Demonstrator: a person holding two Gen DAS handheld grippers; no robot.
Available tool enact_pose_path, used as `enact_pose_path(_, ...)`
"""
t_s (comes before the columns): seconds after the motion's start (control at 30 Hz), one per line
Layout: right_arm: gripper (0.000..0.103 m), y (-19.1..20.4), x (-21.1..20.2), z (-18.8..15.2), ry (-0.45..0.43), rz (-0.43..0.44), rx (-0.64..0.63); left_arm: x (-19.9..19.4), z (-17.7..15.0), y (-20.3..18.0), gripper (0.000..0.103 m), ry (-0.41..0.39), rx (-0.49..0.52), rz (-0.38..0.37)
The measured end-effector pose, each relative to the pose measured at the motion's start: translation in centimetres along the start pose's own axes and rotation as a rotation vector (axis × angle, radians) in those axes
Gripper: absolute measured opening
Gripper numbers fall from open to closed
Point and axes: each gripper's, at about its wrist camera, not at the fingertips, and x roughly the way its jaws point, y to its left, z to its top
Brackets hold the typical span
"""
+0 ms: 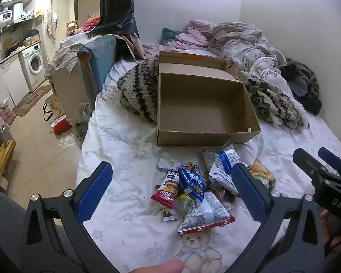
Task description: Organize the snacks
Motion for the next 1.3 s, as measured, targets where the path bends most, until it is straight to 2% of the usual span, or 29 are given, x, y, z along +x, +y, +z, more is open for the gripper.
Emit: enact_pose_path(1.3,0.103,-0.04,-0.09,0.13,-0.001,0.004,0.007,0.0,-0.02,-0.04,0.103,-0.006,0.006,0.005)
